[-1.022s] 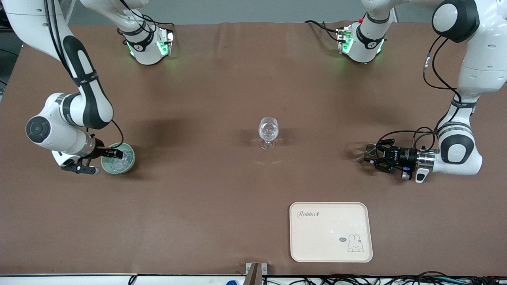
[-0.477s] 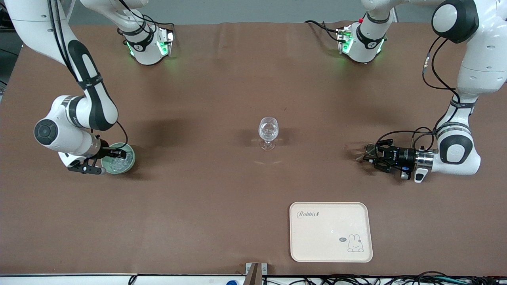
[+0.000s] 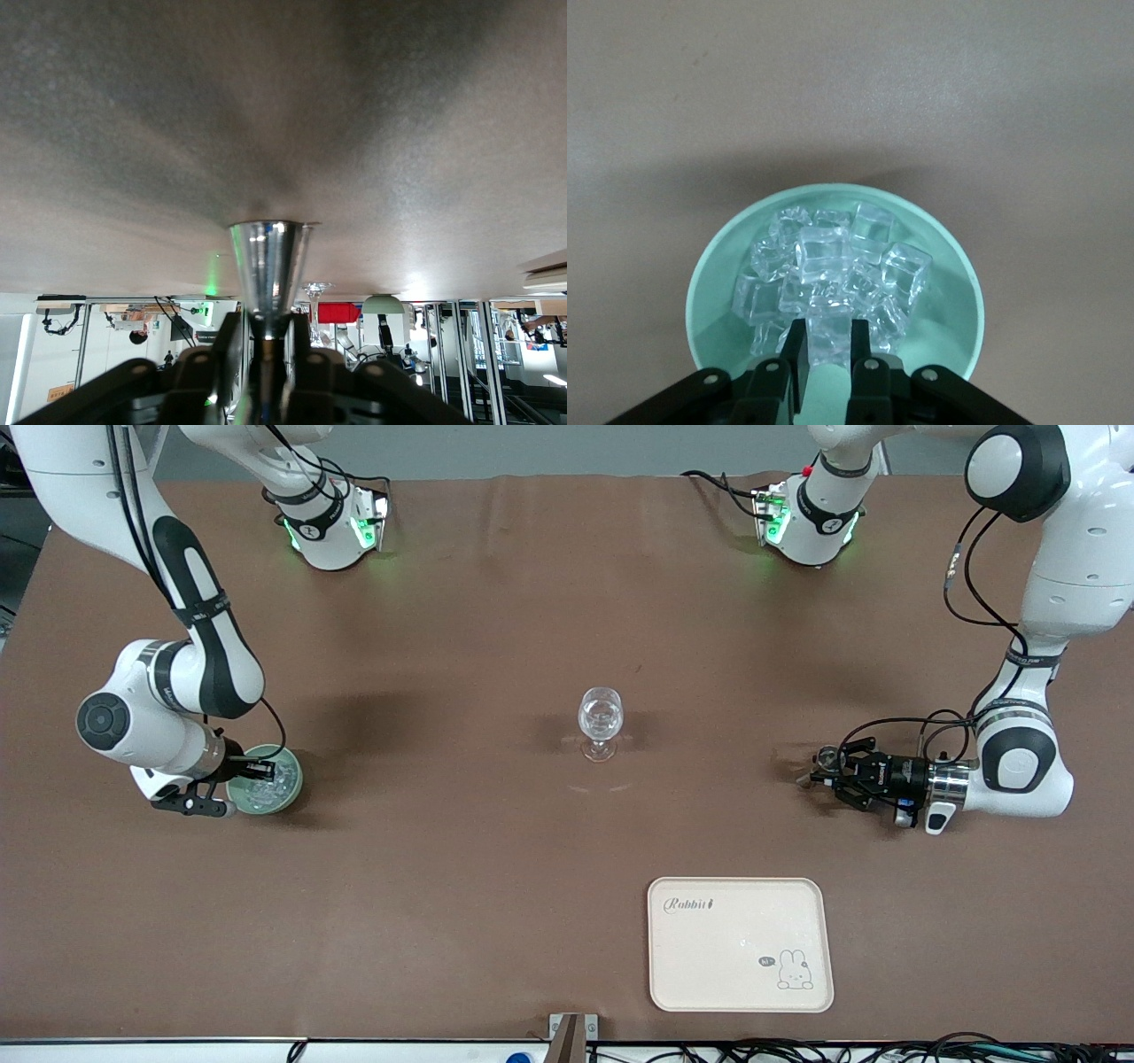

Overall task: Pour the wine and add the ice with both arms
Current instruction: 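Grasp an ice cube from the green bowl with the right gripper, then carry the jigger over the wine glass with the left gripper, then tilt the jigger over the glass rim with the left gripper, then move the jigger with the left gripper while the right gripper brings ice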

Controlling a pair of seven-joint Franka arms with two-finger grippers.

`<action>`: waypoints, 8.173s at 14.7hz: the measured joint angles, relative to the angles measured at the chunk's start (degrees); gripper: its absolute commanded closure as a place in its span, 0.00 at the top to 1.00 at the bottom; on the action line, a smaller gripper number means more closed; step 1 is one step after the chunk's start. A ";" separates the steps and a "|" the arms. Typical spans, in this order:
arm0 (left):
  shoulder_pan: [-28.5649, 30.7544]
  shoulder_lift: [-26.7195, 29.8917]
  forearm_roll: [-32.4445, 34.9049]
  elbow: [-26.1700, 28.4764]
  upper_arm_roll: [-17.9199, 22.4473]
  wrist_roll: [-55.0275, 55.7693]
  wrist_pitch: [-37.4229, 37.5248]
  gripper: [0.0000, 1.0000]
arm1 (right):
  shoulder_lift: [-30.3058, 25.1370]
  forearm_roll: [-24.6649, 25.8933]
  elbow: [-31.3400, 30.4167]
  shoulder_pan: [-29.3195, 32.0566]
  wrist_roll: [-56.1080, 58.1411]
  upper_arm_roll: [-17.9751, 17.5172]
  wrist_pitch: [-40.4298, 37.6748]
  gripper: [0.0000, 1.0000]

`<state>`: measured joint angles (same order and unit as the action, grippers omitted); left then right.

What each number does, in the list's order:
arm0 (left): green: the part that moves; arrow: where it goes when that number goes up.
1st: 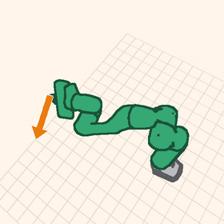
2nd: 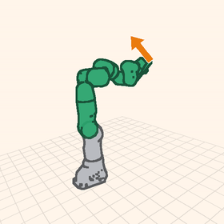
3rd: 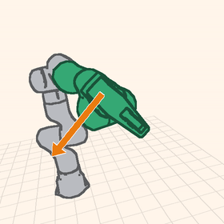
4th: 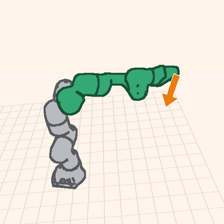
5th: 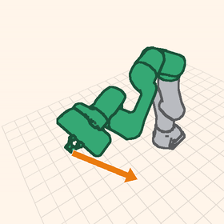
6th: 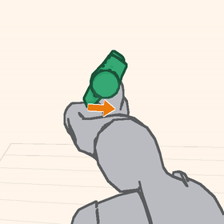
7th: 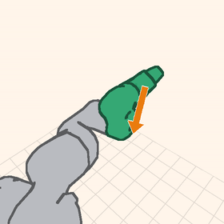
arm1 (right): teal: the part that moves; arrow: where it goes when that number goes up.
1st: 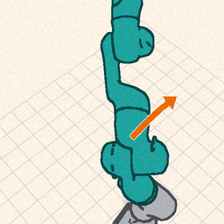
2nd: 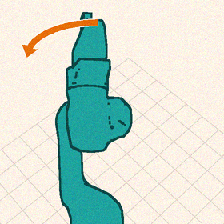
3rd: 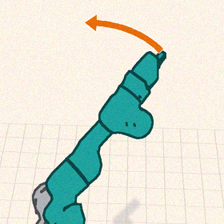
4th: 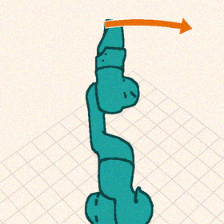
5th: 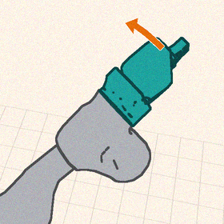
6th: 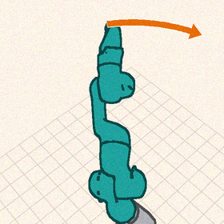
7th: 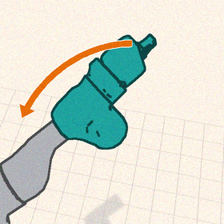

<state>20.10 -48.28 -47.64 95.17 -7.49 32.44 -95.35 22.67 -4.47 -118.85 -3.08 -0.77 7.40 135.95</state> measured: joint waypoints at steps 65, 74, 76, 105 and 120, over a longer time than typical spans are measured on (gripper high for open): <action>-12.04 20.84 24.73 9.99 -33.41 62.11 -27.10 0.01 | -23.49 0.25 28.17 3.47 6.15 0.04 -51.17 0.03; -14.34 20.87 29.95 8.88 -33.42 68.67 -27.28 0.01 | -23.49 0.25 28.17 3.47 6.15 0.04 -51.02 0.03; -15.31 20.86 31.10 8.60 -33.42 70.75 -27.29 0.01 | -23.49 0.25 28.17 3.47 6.15 0.04 -51.00 0.03; 6.40 5.18 0.27 -4.11 -32.57 29.06 -25.26 0.01 | -23.49 0.25 28.14 2.65 6.15 -0.13 -50.86 0.03; 12.01 -0.55 -0.41 -4.75 -19.60 11.68 -7.95 0.01 | -18.87 0.21 27.41 -14.96 -16.74 -0.61 -42.32 0.02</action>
<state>32.12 -48.83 -48.06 90.41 -27.09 44.12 -103.30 3.80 -4.26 -91.44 -18.04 -17.51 6.79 93.63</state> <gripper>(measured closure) 0.789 0.775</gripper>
